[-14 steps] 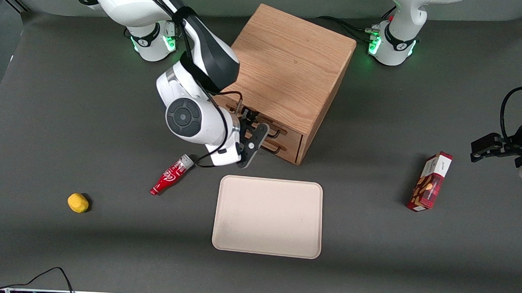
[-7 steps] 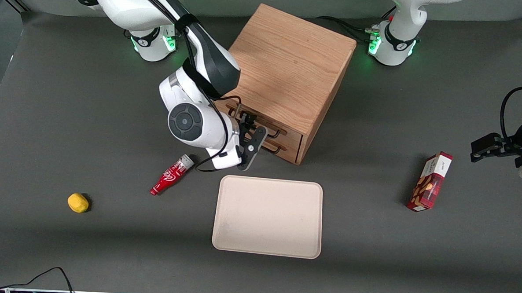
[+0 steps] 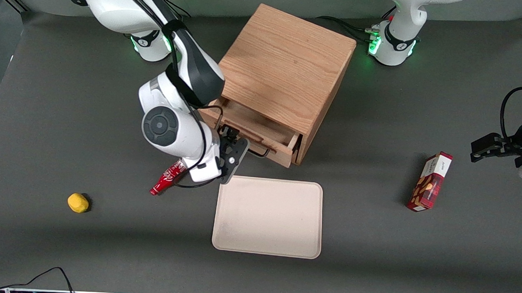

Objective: Open upper drawer

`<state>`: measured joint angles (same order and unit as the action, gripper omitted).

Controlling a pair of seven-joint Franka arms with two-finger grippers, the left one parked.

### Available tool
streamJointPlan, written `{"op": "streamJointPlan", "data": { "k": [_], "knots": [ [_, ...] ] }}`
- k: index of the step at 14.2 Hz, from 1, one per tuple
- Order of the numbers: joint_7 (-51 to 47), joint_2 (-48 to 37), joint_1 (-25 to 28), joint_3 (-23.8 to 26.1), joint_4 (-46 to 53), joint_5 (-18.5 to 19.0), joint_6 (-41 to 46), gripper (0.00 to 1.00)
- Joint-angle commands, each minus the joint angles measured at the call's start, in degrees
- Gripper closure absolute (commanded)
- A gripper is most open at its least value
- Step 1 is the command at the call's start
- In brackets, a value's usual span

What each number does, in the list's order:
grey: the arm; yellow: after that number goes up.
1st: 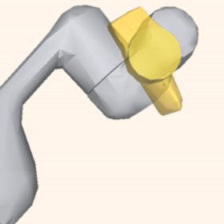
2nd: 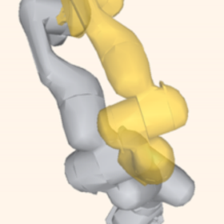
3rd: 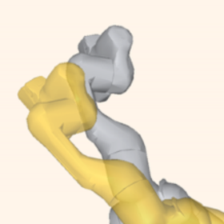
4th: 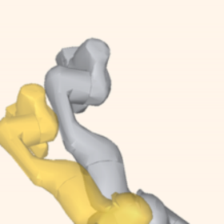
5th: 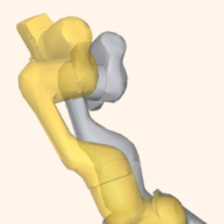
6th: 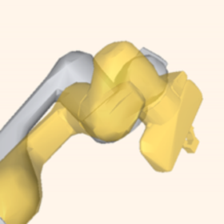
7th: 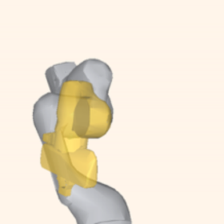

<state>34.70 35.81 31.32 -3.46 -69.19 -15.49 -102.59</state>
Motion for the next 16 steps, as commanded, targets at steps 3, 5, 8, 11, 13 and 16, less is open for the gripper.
{"op": "streamJointPlan", "data": {
  "k": [3, 5, 8, 11, 13, 16],
  "knots": [
    [5.81, 5.14, -0.46, -3.66, 8.54, 0.46, -0.15, 0.0],
    [7.66, 5.76, -1.17, -3.66, 8.72, 0.37, -3.56, 0.0],
    [8.72, 5.85, -1.96, -4.1, 8.72, 0.46, -6.46, 0.0],
    [8.99, 6.11, -2.31, -4.98, 8.81, 0.46, -9.63, 0.0],
    [8.73, 6.11, -2.84, -5.59, 8.72, 0.37, -11.92, 0.0],
    [6.45, 4.45, -2.84, -5.51, 8.72, -0.33, -10.18, 0.0]
  ]
}}
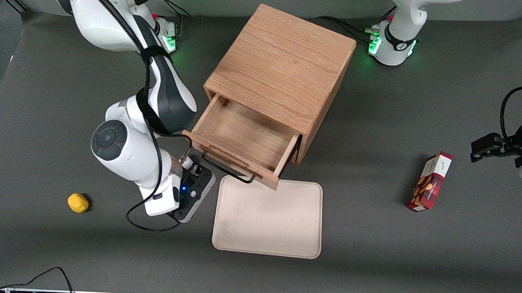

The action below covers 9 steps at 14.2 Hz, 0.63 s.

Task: Open upper drawer
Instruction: 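Pull the handle outward with the right gripper, sliding the drawer open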

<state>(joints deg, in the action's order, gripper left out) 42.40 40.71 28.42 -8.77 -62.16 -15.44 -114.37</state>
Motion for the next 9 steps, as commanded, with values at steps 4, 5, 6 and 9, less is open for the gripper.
{"op": "streamJointPlan", "data": {
  "k": [4, 5, 6, 9],
  "knots": [
    [-9.95, -5.63, -0.91, -0.02, 1.08, -0.46, 4.59, 0.0],
    [-10.57, -5.64, -1.61, 0.25, 1.08, -0.64, 6.34, 0.0],
    [-11.1, -5.99, -1.79, 0.34, 1.17, -0.9, 7.84, 0.0],
    [-13.3, -7.75, -3.28, 0.34, 0.99, -1.17, 10.22, 0.0]
  ]
}}
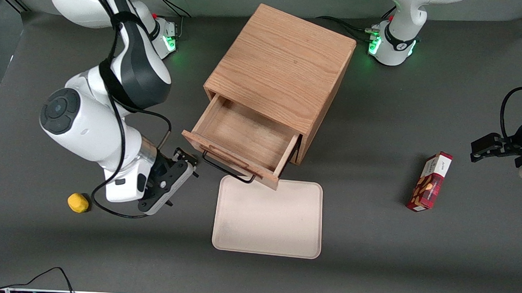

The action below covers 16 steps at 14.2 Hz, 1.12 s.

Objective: Open upper drawer

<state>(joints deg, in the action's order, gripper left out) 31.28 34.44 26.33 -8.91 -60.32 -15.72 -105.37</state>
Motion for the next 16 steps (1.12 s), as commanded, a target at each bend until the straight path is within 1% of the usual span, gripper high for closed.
{"op": "streamJointPlan", "data": {
  "k": [1, 3, 4, 8, 12, 16],
  "knots": [
    [-2.19, -1.4, -1.37, 0.48, -1.02, -1.76, 2.0, 0.0],
    [-2.02, -1.31, -0.93, 0.74, -3.56, -3.26, 2.36, 0.0],
    [-2.1, -1.13, -0.67, 1.35, -4.44, -3.35, 2.27, 0.0],
    [-1.58, 1.5, -0.49, 5.92, -4.8, -3.26, 2.18, 0.0],
    [-0.96, 4.14, 1.35, 6.63, -5.15, -2.56, 1.92, 0.0],
    [0.44, 6.07, 1.53, 6.63, -5.16, -2.3, 1.48, 0.0]
  ]
}}
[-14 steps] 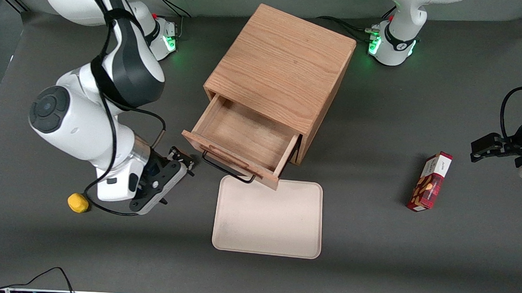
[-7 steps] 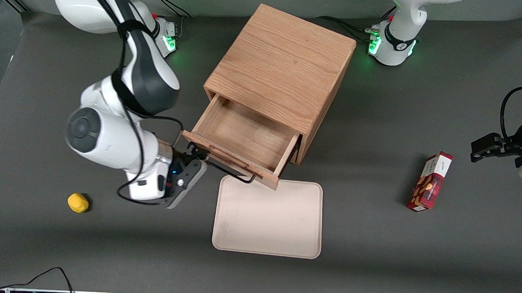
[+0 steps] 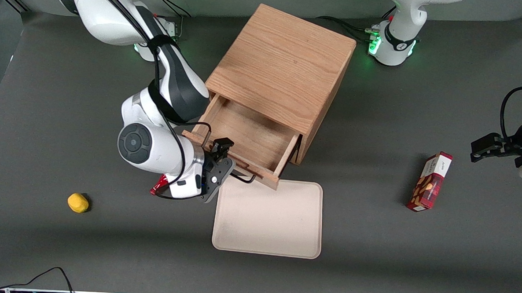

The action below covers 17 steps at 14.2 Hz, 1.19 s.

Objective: Open upper drawer

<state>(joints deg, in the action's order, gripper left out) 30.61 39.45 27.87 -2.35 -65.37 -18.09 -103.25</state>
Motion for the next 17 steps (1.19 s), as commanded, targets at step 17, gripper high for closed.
{"op": "streamJointPlan", "data": {
  "k": [17],
  "knots": [
    [-16.43, -18.25, -14.84, -5.3, -3.6, 7.72, 8.94, 0.0]
  ]
}}
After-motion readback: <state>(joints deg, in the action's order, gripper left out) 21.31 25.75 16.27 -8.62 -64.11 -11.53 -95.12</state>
